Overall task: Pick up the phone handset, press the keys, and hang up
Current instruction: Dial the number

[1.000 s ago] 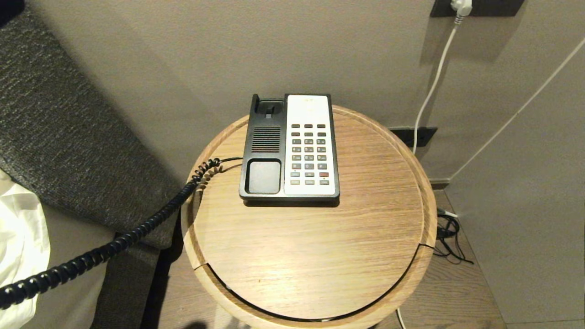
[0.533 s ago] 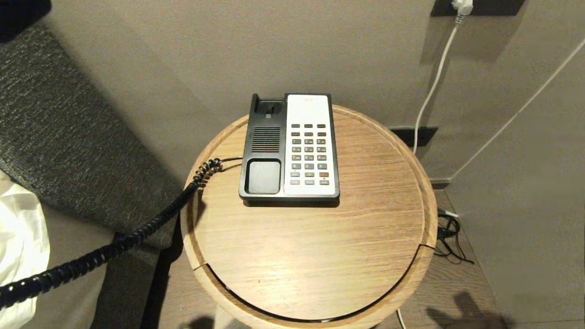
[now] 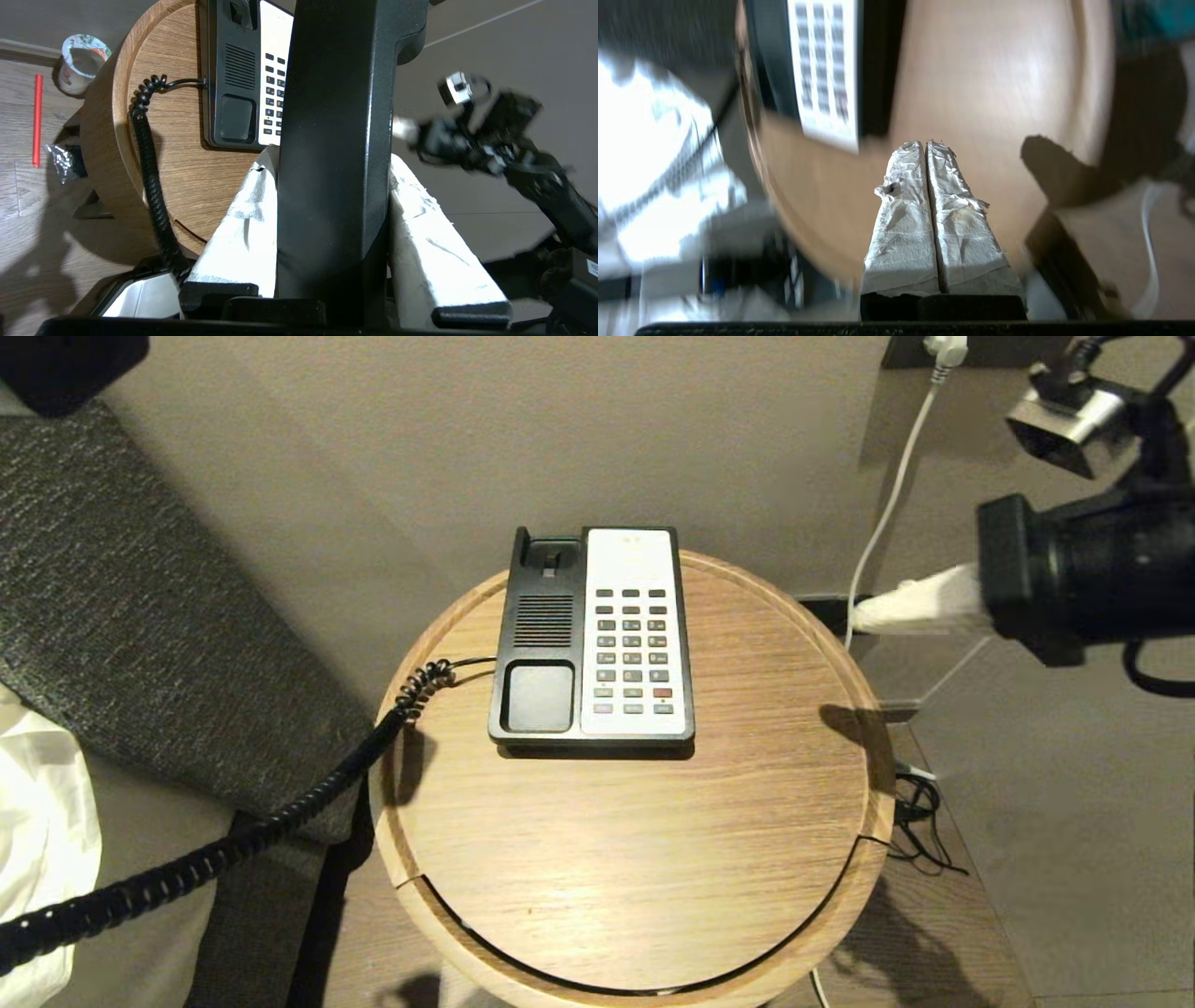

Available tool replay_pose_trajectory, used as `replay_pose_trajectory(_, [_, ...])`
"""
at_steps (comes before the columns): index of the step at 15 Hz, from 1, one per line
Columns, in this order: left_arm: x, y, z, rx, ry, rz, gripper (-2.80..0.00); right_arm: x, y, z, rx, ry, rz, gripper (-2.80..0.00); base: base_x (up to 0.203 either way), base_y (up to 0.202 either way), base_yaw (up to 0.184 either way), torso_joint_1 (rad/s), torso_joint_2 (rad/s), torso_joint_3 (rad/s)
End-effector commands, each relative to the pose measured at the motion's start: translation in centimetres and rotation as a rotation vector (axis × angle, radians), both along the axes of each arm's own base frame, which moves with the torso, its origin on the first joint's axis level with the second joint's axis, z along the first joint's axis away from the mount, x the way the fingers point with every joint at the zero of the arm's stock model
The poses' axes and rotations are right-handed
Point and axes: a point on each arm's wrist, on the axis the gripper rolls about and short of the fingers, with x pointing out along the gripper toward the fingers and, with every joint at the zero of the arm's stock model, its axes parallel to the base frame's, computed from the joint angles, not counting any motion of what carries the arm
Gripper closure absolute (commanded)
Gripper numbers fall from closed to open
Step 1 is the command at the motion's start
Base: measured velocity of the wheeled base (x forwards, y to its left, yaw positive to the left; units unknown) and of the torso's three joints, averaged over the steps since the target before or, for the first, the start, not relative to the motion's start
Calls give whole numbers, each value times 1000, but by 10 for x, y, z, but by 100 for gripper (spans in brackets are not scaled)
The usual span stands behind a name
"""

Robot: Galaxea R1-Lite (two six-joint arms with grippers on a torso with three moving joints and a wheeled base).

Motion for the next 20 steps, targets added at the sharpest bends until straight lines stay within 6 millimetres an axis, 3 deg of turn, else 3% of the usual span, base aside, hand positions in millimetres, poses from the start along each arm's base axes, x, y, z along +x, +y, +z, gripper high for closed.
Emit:
replay_pose_trajectory(1, [0, -1, -4, 9, 10, 4, 0, 39, 36, -15, -33, 6, -29, 0, 0, 0, 0, 0, 0, 0])
replay_pose_trajectory(5, [1, -2, -7, 23, 14, 5, 0, 54, 64, -3, 2, -56, -18, 0, 0, 0, 0, 0, 0, 0])
replay_pose_trajectory(10, [-1, 2, -8, 32, -1, 2, 0, 41, 99, -10, -1, -13, 76, 0, 0, 0, 0, 0, 0, 0])
replay_pose_trajectory(20, [-4, 6, -15, 43, 5, 5, 0, 55, 113, -28, -42, 11, 47, 0, 0, 0, 0, 0, 0, 0])
